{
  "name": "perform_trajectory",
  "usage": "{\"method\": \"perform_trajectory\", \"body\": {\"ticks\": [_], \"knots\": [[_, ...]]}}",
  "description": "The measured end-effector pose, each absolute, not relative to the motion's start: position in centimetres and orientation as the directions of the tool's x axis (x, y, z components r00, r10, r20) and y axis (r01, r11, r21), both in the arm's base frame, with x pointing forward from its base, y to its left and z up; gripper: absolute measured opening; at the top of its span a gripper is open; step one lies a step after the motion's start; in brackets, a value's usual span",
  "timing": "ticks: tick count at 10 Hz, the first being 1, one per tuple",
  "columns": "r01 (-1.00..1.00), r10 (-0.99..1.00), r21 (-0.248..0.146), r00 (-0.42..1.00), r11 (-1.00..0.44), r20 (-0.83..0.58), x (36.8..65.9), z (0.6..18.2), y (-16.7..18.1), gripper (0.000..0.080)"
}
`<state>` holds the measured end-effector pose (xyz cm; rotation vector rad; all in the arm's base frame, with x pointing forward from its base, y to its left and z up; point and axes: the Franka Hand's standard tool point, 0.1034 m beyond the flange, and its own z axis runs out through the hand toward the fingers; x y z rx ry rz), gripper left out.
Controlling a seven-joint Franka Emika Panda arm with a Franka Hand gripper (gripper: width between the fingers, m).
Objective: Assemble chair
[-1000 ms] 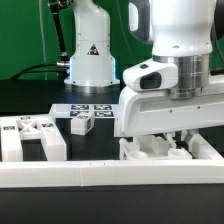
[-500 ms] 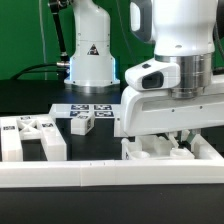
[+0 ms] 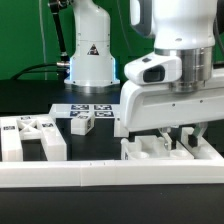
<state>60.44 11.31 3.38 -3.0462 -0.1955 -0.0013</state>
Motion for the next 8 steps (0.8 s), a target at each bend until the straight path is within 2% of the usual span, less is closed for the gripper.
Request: {"method": "perform_trajectory", "body": {"ticks": [2,3,4,5,6,8], "knots": [[0.146,0.145,-0.088,0.989,-0.985,0.010,60.8,5.4,10.7,0.0564],[0.148,0.147,-0.088,0.989,-0.985,0.011,61.0,6.4,10.5,0.0564],[0.162,0.160,-0.086,0.987,-0.983,0.022,61.1,7.2,10.2,0.0634],[0.190,0.188,-0.081,0.982,-0.978,0.037,60.6,7.7,9.6,0.0645],[0.246,0.243,-0.075,0.969,-0.966,0.054,59.8,7.6,8.7,0.0645],[0.235,0.231,-0.076,0.972,-0.969,0.050,59.9,7.5,8.8,0.0649]]}}
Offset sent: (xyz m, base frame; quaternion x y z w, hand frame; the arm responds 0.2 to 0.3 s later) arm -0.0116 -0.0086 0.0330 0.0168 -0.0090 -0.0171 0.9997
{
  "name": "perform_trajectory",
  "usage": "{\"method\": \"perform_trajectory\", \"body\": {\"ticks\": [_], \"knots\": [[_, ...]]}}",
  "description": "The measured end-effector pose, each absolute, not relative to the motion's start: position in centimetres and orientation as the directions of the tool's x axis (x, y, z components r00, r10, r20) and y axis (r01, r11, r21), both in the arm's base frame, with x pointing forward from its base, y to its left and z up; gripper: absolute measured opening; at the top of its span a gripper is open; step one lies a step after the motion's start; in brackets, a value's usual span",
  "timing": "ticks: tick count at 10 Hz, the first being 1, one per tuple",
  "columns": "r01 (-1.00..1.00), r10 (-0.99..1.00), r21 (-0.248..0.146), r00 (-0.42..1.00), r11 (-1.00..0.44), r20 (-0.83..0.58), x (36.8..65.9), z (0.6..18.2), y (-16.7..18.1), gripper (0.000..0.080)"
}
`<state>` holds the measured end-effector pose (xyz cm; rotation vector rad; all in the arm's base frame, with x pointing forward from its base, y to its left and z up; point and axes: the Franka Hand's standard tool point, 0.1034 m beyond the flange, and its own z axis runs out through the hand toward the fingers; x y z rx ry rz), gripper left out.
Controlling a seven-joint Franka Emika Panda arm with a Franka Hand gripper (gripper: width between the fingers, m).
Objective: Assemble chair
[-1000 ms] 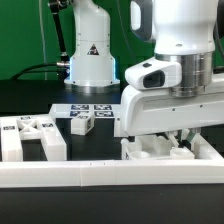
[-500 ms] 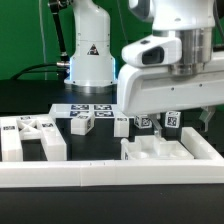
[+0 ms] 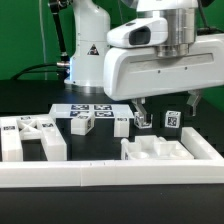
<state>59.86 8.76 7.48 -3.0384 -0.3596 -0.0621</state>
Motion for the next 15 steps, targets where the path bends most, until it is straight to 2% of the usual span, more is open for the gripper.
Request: {"method": "perform_trajectory", "body": {"ticks": [1,3,6,9,12,15], "knots": [[0.202,0.198,-0.075,0.978,-0.976,0.058,59.5,7.6,8.6,0.0649],[0.116,0.113,-0.076,0.993,-0.990,0.040,56.2,7.5,6.7,0.0649],[0.098,0.095,-0.066,0.994,-0.993,0.053,55.1,7.3,3.4,0.0649],[0.091,0.087,-0.067,0.995,-0.994,0.047,55.0,7.2,3.6,0.0649],[-0.068,-0.069,-0.069,0.998,-0.995,0.012,51.9,6.3,1.8,0.0649],[-0.050,-0.049,-0.077,0.999,-0.996,-0.012,51.5,6.0,1.6,0.0649]]}}
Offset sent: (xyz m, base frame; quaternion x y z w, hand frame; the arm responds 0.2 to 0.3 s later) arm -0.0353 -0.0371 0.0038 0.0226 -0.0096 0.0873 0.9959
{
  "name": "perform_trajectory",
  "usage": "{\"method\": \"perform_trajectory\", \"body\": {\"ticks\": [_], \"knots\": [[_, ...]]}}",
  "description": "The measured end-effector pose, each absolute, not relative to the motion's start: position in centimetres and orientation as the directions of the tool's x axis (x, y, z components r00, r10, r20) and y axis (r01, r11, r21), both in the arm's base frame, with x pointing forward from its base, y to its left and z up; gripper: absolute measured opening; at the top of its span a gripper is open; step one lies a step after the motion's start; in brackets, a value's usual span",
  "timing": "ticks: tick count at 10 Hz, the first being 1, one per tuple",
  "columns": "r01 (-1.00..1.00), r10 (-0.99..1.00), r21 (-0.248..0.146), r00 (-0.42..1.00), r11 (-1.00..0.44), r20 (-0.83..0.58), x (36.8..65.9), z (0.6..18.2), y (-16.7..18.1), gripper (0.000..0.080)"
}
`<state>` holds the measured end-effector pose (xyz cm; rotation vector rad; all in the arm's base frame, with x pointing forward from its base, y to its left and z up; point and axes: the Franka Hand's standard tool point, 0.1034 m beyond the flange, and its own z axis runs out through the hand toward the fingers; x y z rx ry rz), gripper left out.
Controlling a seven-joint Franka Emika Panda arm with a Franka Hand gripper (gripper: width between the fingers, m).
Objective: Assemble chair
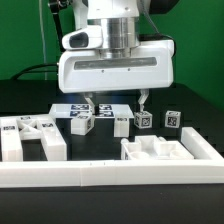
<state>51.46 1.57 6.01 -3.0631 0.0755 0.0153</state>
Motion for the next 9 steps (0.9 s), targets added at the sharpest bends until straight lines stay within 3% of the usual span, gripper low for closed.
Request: {"method": "perform_trajectory", "body": {"ticks": [2,9], "knots": [[-0.048,-0.044,-0.082,0.997,-0.995,-0.056,51.0,5.8,1.7,0.0649],[-0.100,-0.029,-0.109,0.853,-0.989,-0.522,49.2,4.7,2.7,0.0649]]}}
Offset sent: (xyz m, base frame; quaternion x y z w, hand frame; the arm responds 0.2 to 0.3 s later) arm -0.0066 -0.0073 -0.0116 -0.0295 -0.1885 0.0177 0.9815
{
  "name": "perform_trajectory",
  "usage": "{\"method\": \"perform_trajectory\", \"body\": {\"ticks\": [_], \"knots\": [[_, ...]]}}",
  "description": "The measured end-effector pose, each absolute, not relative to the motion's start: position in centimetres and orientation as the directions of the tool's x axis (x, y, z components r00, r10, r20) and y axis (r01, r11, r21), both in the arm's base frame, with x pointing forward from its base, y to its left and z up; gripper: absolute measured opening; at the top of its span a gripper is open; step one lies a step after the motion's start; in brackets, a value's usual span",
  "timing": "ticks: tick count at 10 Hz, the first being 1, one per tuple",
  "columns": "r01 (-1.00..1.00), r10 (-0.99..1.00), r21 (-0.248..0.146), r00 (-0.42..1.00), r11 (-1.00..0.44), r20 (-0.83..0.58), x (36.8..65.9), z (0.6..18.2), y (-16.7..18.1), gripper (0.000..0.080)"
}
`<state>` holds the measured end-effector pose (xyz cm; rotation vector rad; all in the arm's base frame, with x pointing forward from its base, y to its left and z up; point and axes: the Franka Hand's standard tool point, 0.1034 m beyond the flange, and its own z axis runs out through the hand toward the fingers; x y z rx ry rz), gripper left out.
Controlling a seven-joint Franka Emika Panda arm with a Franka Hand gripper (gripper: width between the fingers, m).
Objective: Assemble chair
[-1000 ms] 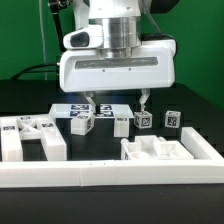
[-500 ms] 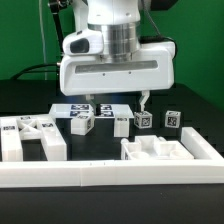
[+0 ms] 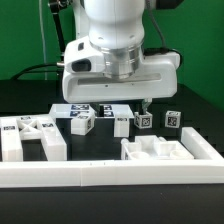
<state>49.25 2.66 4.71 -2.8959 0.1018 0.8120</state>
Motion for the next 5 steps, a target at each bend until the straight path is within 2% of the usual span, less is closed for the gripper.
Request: {"method": "perform_trajectory", "body": {"ticks": [5], "knots": [[-0.109,0.015,-0.118,0.666,-0.987,-0.746,47.6,3.1,3.0,0.0649]]}}
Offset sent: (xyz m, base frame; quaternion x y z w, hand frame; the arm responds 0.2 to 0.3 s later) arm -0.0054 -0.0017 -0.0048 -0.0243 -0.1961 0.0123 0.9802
